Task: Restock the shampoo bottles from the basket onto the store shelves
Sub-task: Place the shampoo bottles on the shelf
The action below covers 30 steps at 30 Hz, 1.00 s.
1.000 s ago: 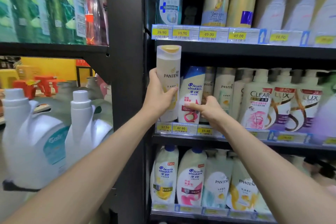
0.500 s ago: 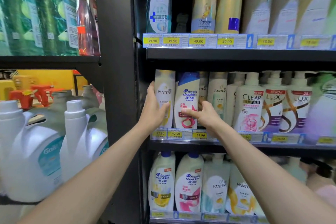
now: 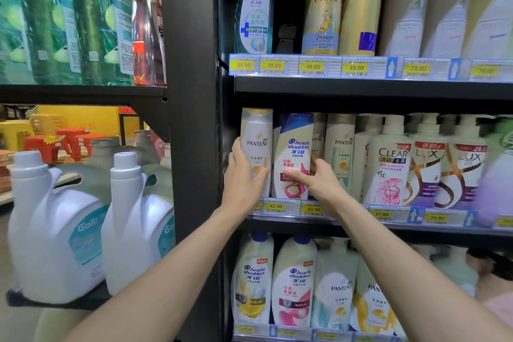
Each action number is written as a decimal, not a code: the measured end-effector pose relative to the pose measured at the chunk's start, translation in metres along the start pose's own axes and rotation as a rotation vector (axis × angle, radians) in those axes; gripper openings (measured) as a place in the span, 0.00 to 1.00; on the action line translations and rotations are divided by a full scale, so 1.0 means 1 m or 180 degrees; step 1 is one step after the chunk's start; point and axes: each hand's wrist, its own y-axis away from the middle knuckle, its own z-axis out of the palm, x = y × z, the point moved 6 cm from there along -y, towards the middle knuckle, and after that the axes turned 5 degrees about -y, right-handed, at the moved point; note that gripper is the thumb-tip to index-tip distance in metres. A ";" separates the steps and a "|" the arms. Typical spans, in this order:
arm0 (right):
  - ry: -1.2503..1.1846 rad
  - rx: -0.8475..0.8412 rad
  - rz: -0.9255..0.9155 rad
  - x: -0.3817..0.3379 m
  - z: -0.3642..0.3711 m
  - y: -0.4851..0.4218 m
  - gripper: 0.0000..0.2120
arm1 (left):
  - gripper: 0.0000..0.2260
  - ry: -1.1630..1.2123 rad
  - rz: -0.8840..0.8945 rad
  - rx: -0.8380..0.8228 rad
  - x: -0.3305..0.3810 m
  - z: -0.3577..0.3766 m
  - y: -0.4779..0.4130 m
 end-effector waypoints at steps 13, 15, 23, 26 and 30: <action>0.0080 0.0303 0.0007 -0.002 -0.012 0.000 0.18 | 0.33 0.0021 -0.0209 -0.0010 0.002 0.015 0.004; 0.0119 0.0268 0.0033 -0.002 -0.015 0.000 0.18 | 0.29 -0.0190 -0.0334 -0.0032 -0.001 0.017 0.007; 0.0216 0.0247 0.0144 -0.001 -0.019 -0.001 0.22 | 0.32 -0.0381 -0.0407 -0.0242 -0.008 0.023 0.013; 0.0265 0.0243 0.0196 -0.001 -0.019 0.000 0.22 | 0.31 -0.0316 -0.0410 -0.0284 -0.010 0.023 0.015; 0.0332 0.0216 0.0239 -0.004 -0.018 0.002 0.21 | 0.30 -0.0332 -0.0352 -0.0331 -0.010 0.023 0.014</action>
